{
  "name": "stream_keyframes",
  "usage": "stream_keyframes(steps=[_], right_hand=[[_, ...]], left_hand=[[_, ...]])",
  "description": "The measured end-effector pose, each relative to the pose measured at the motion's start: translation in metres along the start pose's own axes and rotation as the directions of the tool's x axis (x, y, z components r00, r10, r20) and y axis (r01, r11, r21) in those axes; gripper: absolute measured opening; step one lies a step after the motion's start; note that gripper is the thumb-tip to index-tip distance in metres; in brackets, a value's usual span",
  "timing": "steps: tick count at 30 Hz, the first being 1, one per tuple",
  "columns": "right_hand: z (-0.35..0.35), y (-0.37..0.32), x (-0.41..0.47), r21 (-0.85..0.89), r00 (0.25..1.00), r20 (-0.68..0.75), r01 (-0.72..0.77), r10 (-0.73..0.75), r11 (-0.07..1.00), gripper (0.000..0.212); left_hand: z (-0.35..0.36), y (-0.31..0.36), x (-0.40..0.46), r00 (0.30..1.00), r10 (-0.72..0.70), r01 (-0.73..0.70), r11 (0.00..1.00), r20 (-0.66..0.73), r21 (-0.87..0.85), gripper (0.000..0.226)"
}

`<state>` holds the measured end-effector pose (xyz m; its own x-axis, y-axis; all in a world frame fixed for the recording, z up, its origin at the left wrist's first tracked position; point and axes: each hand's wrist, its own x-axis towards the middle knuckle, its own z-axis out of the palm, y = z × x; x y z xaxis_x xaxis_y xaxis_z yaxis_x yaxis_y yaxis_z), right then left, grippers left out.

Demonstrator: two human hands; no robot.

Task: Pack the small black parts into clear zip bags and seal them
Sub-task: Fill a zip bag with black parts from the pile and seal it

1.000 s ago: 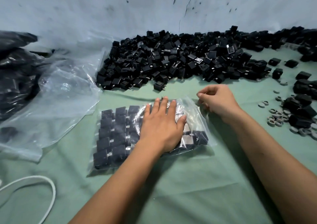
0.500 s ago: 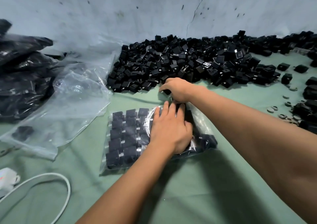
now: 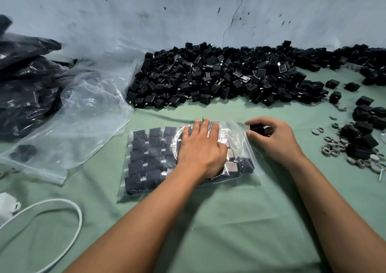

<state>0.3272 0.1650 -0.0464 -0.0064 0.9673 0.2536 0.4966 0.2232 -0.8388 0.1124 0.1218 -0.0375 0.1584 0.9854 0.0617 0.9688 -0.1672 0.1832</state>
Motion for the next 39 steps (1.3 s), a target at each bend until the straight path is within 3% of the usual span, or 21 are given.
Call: stream_keyframes(steps=[3,6,9,11,16,19,25,35,39], right_hand=[[0.008,-0.006,-0.002,0.130,0.999,0.025,0.040,-0.043,0.991,0.014],[0.012,-0.009,-0.003,0.073,0.985,0.087,0.144,-0.150,0.987,0.021],[0.008,-0.012,-0.006,0.065,0.979,0.131,0.148,-0.155,0.987,0.038],[0.003,-0.011,-0.006,-0.001,0.980,0.126,0.154,-0.153,0.988,0.038],[-0.006,-0.011,-0.003,0.016,0.960,0.261,0.104,-0.105,0.994,0.029],[-0.010,-0.011,-0.005,0.119,0.940,0.329,0.048,-0.085,0.992,0.028],[-0.014,-0.017,-0.009,0.288,0.875,0.476,-0.062,-0.086,0.956,0.042],[-0.016,-0.013,-0.007,0.321,0.821,0.564,-0.120,-0.088,0.939,0.045],[-0.013,-0.014,-0.008,0.314,0.845,0.532,-0.139,-0.053,0.939,0.041]], left_hand=[[-0.001,0.001,-0.001,1.000,-0.004,0.004,1.000,0.005,-0.005,0.067],[-0.003,0.001,-0.001,1.000,-0.005,0.005,1.000,0.013,-0.007,0.066],[-0.003,0.001,-0.001,1.000,-0.009,0.009,1.000,0.021,0.003,0.066],[-0.003,0.001,-0.001,1.000,-0.008,0.008,1.000,0.023,-0.002,0.067],[-0.002,0.000,0.000,1.000,-0.004,0.004,1.000,0.018,-0.002,0.067],[-0.001,-0.001,0.000,1.000,-0.006,0.006,1.000,0.014,0.003,0.067],[-0.003,0.000,0.000,1.000,-0.003,0.002,1.000,0.022,0.011,0.068],[-0.003,0.000,0.001,1.000,-0.001,0.000,1.000,0.020,0.014,0.067],[-0.002,-0.001,0.001,1.000,0.001,-0.002,1.000,0.013,0.012,0.068]])
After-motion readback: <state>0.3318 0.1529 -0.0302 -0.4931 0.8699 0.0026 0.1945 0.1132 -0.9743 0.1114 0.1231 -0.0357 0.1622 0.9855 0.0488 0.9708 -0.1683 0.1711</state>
